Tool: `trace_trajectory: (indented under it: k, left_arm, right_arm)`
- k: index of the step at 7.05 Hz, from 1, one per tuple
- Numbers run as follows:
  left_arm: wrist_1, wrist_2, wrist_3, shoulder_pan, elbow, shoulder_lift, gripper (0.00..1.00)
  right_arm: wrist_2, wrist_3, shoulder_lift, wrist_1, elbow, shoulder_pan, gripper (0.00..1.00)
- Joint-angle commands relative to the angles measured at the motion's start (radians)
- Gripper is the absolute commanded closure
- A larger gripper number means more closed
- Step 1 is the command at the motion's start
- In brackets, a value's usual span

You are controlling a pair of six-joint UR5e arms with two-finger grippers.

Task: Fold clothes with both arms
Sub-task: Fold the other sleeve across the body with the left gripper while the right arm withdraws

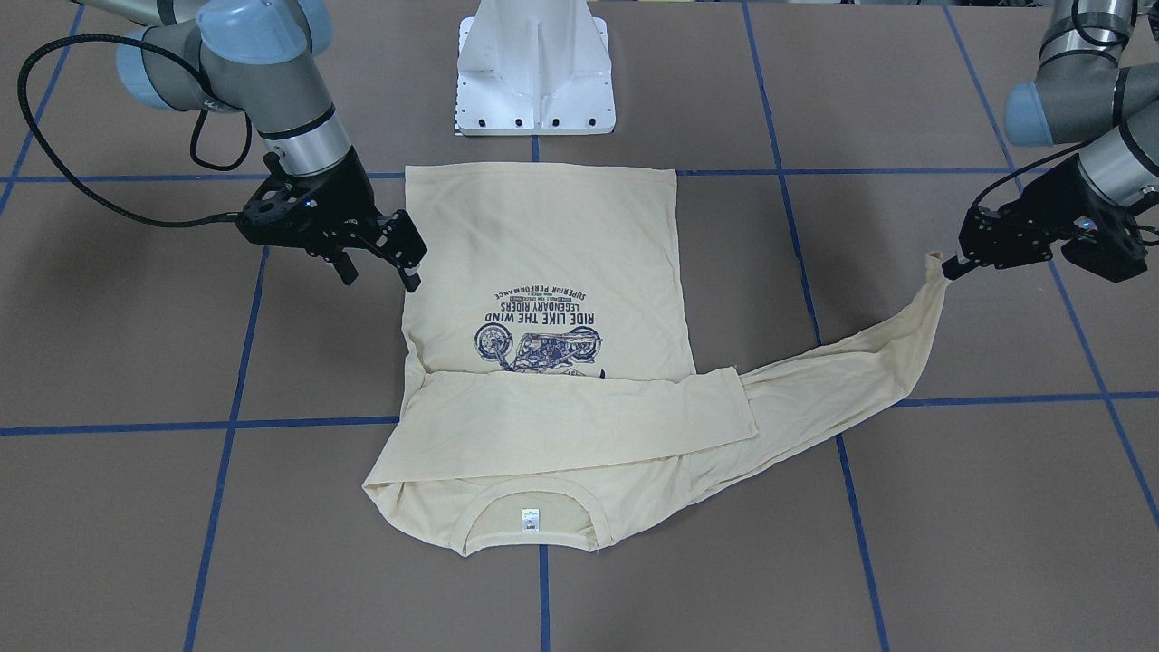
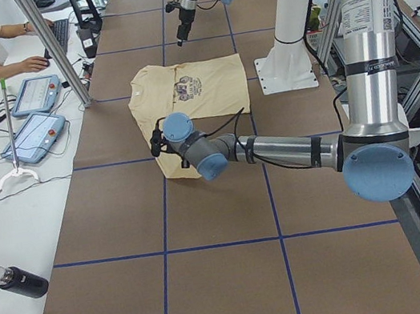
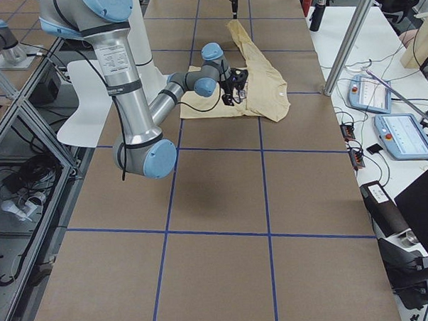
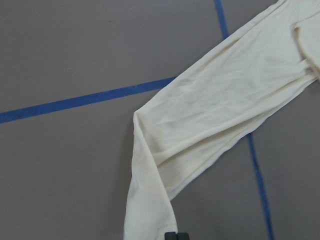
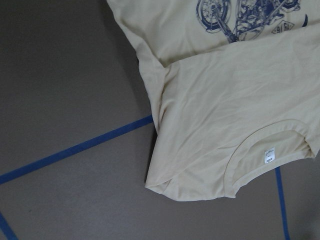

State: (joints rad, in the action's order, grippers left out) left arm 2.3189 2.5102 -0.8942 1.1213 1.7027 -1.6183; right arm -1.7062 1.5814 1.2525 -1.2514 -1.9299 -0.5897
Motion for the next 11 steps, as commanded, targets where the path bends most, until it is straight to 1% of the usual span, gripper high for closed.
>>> trace_trajectory:
  k: [1, 2, 3, 4, 5, 6, 7, 8, 9, 10, 11]
  left_arm:
    - [-0.001, -0.002, -0.414, -0.110, 0.026, -0.210, 1.00]
    - [-0.001, -0.043, -0.572, -0.188, 0.019, -0.315, 1.00]
    - [-0.004, -0.148, -0.714, -0.274, -0.038, -0.448, 1.00]
    - [-0.003, -0.242, -0.833, -0.343, -0.114, -0.577, 1.00]
    - [-0.003, -0.267, -0.894, -0.351, -0.180, -0.666, 1.00]
    - [-0.001, -0.301, -0.932, -0.360, -0.246, -0.736, 1.00]
    - [-0.001, -0.354, -0.960, -0.379, -0.394, -0.861, 1.00]
    - [0.000, -0.393, -0.969, -0.397, -0.502, -0.940, 1.00]
    - [0.007, -0.439, -0.970, -0.408, -0.518, -0.948, 1.00]
    - [0.011, -0.462, -0.970, -0.410, -0.540, -0.963, 1.00]
    - [0.014, -0.514, -0.976, -0.411, -0.630, -1.044, 1.00]
  right_arm:
    - [-0.001, -0.017, 0.094, 0.001, -0.029, -0.048, 0.00]
    - [-0.003, -0.156, 0.141, 0.003, -0.021, -0.091, 0.00]
    - [-0.013, -0.323, 0.198, 0.004, -0.017, -0.173, 0.00]
    - [-0.054, -0.421, 0.244, 0.010, -0.005, -0.229, 0.00]
    - [-0.093, -0.513, 0.280, 0.016, 0.015, -0.284, 0.00]
    - [-0.166, -0.637, 0.322, 0.017, 0.022, -0.355, 0.00]
    - [-0.229, -0.779, 0.340, 0.018, 0.057, -0.446, 0.00]
    - [-0.296, -0.898, 0.363, 0.018, 0.083, -0.526, 0.00]
    - [-0.326, -0.950, 0.381, 0.018, 0.086, -0.568, 0.00]
    - [-0.332, -0.954, 0.393, 0.018, 0.086, -0.576, 0.00]
    - [-0.335, -0.954, 0.397, 0.018, 0.088, -0.575, 0.00]
